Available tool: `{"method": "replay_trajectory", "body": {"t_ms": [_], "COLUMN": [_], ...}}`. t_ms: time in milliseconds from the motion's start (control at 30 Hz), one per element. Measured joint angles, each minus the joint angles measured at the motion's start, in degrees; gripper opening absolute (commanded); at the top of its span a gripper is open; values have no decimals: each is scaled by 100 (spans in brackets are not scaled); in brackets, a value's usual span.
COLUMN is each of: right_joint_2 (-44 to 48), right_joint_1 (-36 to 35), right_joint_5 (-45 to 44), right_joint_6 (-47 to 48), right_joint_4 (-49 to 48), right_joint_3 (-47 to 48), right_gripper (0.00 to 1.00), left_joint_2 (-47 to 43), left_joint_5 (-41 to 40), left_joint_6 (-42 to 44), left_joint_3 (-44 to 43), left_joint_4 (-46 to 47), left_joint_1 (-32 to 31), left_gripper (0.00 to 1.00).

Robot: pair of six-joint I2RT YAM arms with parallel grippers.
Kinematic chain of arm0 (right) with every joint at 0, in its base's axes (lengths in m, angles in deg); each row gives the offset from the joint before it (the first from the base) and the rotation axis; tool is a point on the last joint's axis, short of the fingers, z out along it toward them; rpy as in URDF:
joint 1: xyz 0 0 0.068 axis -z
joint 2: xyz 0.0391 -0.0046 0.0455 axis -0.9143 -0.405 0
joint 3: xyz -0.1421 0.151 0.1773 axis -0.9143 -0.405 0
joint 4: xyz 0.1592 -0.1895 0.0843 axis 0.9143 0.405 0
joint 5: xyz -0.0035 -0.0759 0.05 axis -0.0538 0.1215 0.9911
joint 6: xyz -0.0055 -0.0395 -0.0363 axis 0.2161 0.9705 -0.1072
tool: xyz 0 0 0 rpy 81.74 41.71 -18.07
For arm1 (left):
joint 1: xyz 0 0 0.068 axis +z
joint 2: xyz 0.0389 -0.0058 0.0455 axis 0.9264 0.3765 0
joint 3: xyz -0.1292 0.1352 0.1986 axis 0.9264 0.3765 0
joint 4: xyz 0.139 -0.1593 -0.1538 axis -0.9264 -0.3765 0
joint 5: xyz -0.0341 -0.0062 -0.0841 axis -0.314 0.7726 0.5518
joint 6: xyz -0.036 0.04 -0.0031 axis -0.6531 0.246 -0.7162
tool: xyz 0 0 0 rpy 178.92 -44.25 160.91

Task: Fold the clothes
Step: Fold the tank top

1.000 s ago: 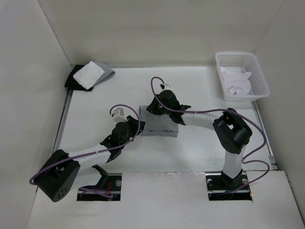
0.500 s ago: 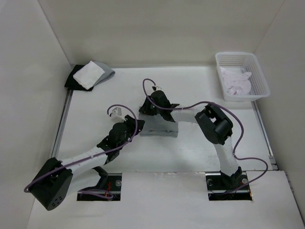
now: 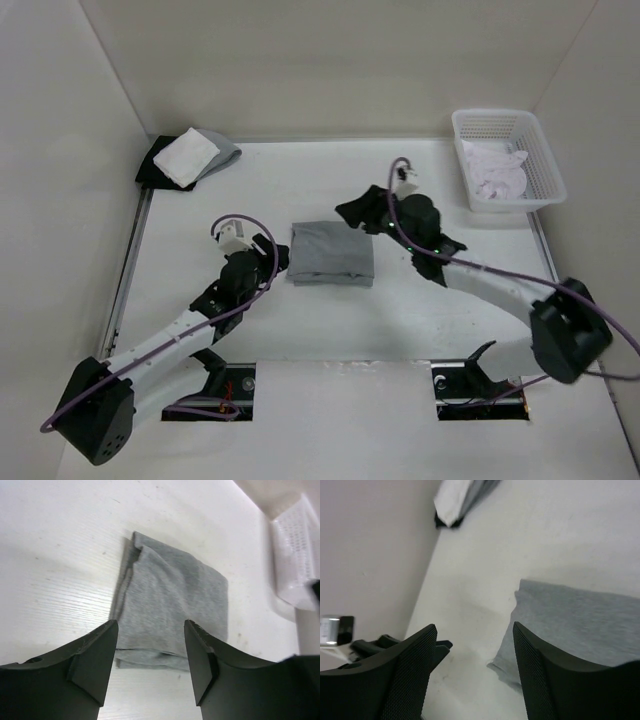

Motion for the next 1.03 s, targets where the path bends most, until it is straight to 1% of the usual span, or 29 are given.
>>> {"method": "replay_trajectory", "body": {"t_ms": [67,133,167,233,267,300,333,400,433,567,600,667,733,933,1033], "right_joint_2": [874,1670,2033,2570,2787,2953,3104,3303,3359,3401,3381,3298,3217,3049,2983], "right_joint_1": [282,599,763,1045,1169,1263,1366,1513,1558,1578,1578,1578,1580,1593,1593], "right_joint_5": [-247,-566,-739,-1047,-1182,-1296,-1429,-1681,-1799,-2166,-2214,-2273,-2302,-2334,-2332], "right_joint_6": [72,138,162,254,295,356,385,393,391,356,339,319,299,291,289], "right_joint_4": [-131,-146,-96,74,188,299,417,584,616,535,518,501,487,328,240], "right_joint_3": [-590,-1200,-1493,-1926,-2100,-2223,-2341,-2509,-2581,-2911,-2997,-3123,-3176,-3209,-3209], "right_gripper": [68,62,50,21,11,5,4,5,8,40,44,50,54,57,58], "left_joint_2": [81,162,190,232,254,282,304,339,348,352,352,352,352,374,444], "left_joint_5": [-31,-63,-70,-76,-83,-83,-85,-83,-81,-81,-81,-85,-90,-101,-111], "left_joint_6": [111,221,267,337,367,382,393,411,422,485,505,538,575,654,691], "left_joint_3": [-122,-234,-286,-391,-463,-535,-625,-820,-901,-1134,-1154,-1156,-1156,-1156,-1156], "left_joint_4": [-201,-391,-474,-632,-726,-800,-898,-1051,-1097,-1196,-1215,-1259,-1344,-1458,-1471], "left_joint_1": [46,90,101,98,92,81,57,-31,-81,-243,-256,-234,-184,-26,-9], "left_gripper": [62,65,66,67,67,67,67,67,67,67,66,66,66,65,69]}}
